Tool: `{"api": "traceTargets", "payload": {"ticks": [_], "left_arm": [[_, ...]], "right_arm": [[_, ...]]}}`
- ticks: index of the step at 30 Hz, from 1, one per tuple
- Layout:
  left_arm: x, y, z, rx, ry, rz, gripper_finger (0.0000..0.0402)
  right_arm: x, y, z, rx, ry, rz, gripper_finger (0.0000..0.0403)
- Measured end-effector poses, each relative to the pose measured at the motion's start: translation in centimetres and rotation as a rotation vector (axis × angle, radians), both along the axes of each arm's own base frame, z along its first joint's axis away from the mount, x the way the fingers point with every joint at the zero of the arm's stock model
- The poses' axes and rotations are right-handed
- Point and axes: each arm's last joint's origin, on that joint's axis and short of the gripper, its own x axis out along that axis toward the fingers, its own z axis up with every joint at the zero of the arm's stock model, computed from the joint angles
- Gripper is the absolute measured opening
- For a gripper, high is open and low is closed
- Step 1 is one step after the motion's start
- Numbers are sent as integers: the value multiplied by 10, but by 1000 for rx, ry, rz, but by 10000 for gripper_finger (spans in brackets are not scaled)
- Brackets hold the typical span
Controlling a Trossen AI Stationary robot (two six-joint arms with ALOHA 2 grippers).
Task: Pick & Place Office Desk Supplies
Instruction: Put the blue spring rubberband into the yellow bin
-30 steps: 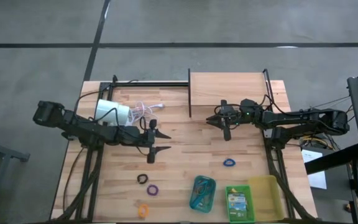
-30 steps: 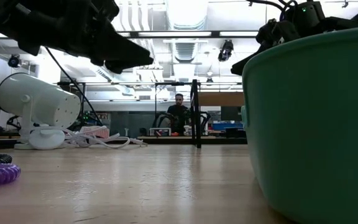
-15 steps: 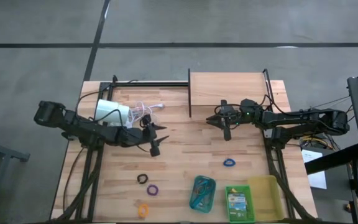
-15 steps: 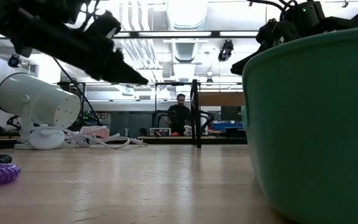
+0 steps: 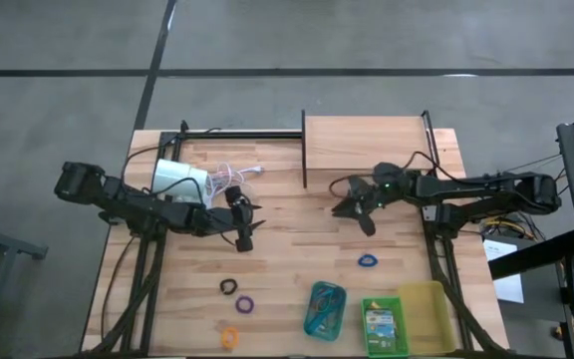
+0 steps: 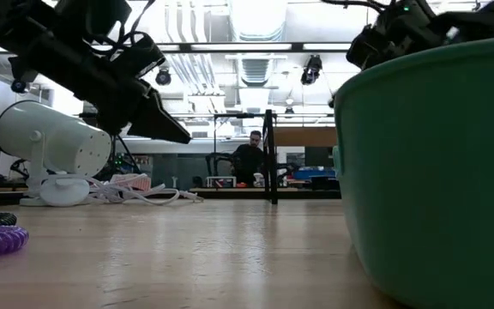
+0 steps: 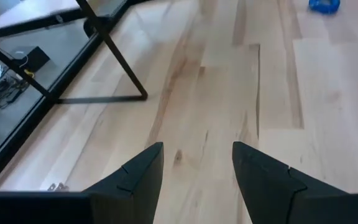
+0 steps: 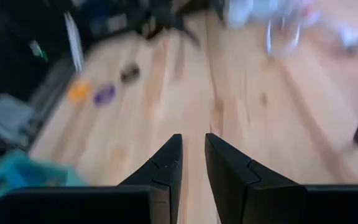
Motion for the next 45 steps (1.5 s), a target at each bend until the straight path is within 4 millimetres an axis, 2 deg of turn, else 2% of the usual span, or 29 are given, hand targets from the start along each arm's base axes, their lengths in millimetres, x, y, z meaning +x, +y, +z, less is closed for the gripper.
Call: {"api": "traceTargets", "payload": {"ticks": [3,6,12,17,21,25,29,34,37,45], "left_arm": [[-1,0,-2,4,25,0,197],[-3,0,-4,7,50,0,197],[-4,1,-5,10,68,0,197],[-4,1,-5,10,68,0,197],[-4,1,-5,10,68,0,197],[-4,1,-5,10,67,0,197],[-4,1,-5,10,67,-1,197],[-3,1,-5,10,67,-1,197],[-3,1,-5,9,67,-1,197],[-4,1,-5,9,68,-1,197]], "right_arm": [[3,9,6,-32,164,-32,68],[2,21,21,-102,305,-69,68],[1,64,48,-227,416,-35,68],[-12,95,58,-312,514,-92,68],[-30,109,51,-289,660,-111,68],[-44,110,40,-214,784,-256,75],[-46,109,27,-162,797,-316,107],[-44,110,13,-171,761,-269,180],[-45,112,5,-141,775,-241,208],[-45,114,-21,-106,839,-245,204]]}}
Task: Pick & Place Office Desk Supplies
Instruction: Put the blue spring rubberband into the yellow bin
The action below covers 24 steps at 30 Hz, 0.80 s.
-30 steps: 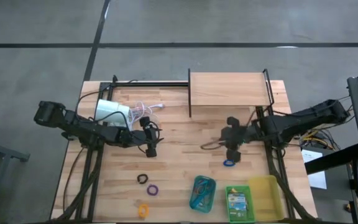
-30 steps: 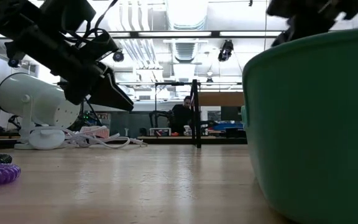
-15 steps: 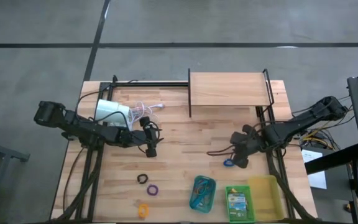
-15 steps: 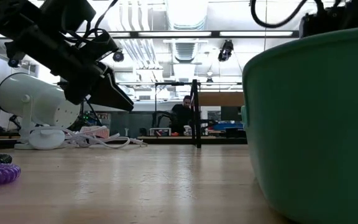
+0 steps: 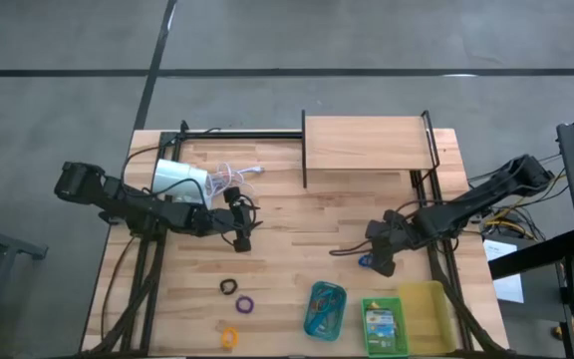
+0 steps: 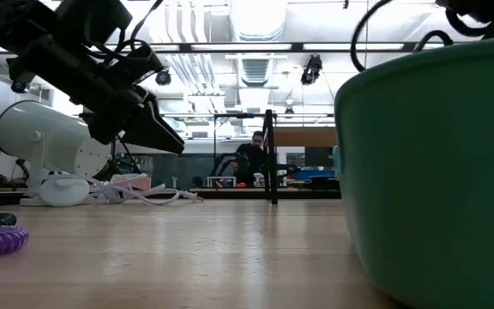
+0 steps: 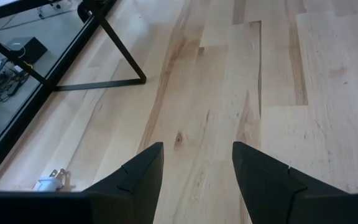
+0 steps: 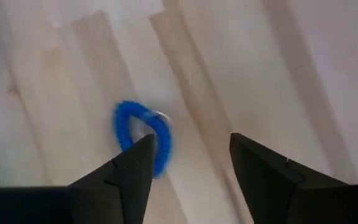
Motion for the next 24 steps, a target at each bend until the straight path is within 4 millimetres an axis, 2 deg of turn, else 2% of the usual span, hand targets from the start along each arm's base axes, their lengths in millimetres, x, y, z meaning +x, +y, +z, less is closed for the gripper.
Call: {"api": "traceTargets", "payload": {"ticks": [15,24], "left_arm": [[0,0,-1,1,8,0,197],[-1,0,-1,2,13,0,197]], "right_arm": [[18,10,-39,6,161,25,187],[20,11,-43,-4,178,20,172]]}}
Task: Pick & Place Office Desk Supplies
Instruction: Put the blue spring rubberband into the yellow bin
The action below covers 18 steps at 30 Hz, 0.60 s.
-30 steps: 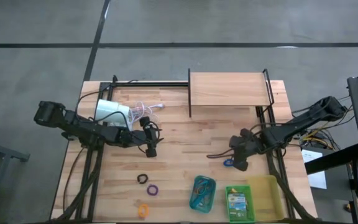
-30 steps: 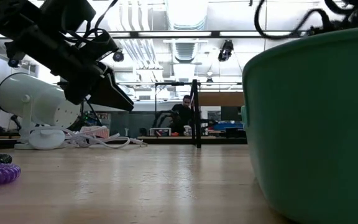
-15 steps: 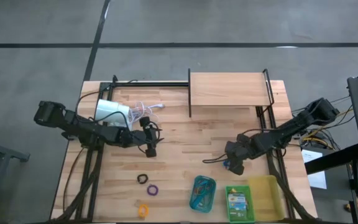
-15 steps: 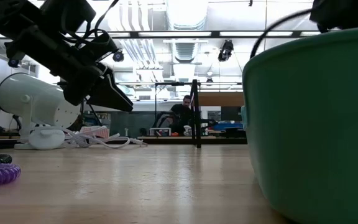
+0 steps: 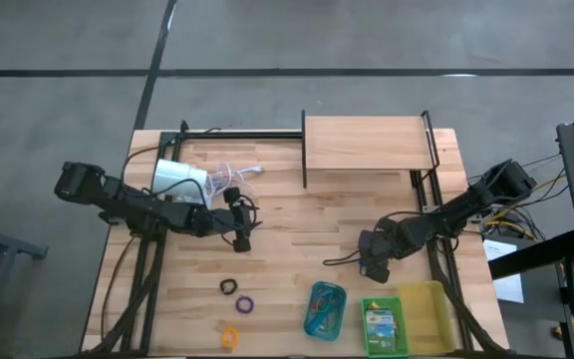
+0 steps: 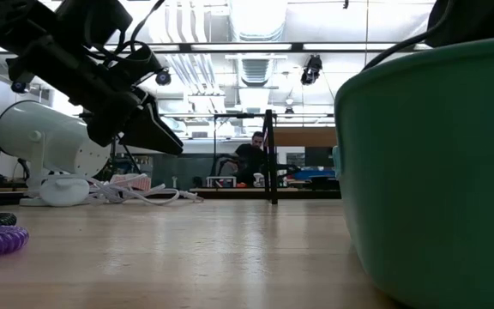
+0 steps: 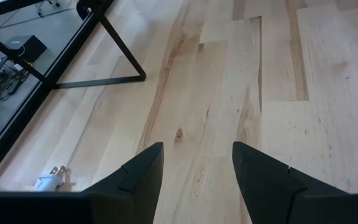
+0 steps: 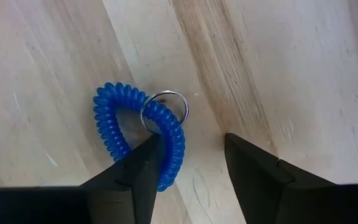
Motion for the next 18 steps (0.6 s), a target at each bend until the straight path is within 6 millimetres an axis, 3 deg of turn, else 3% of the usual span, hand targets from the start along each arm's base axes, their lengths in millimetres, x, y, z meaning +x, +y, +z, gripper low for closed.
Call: {"api": "traceTargets", "payload": {"ticks": [18], "left_arm": [[0,0,0,0,1,0,197]], "right_arm": [[1,1,0,8,-21,0,54]]}}
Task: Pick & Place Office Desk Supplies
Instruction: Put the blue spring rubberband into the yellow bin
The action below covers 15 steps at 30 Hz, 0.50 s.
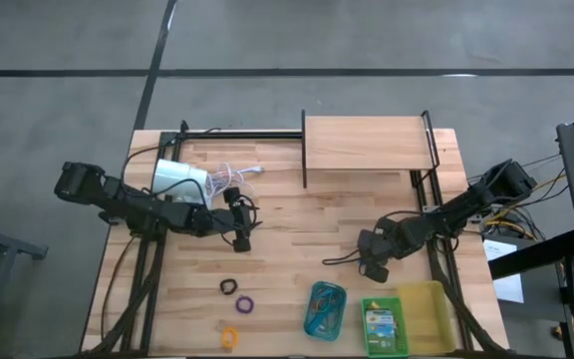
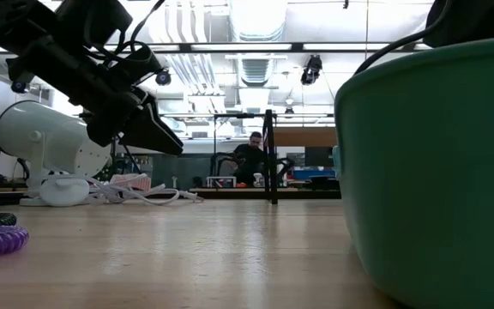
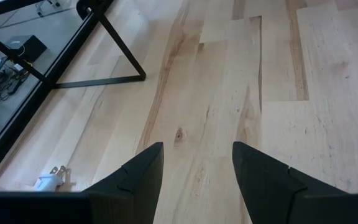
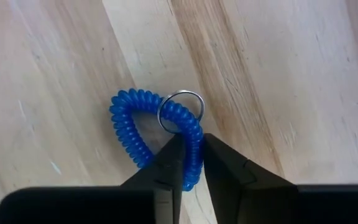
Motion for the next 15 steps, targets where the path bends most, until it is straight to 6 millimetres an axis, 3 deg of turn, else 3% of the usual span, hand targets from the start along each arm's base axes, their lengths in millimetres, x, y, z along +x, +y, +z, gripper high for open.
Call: {"api": "traceTargets", "payload": {"ticks": [6,15], "left_arm": [[0,0,0,0,0,0,197],[0,0,0,0,0,0,197]], "right_arm": [[0,0,0,1,-3,1,32],[1,0,4,10,-13,1,30]]}}
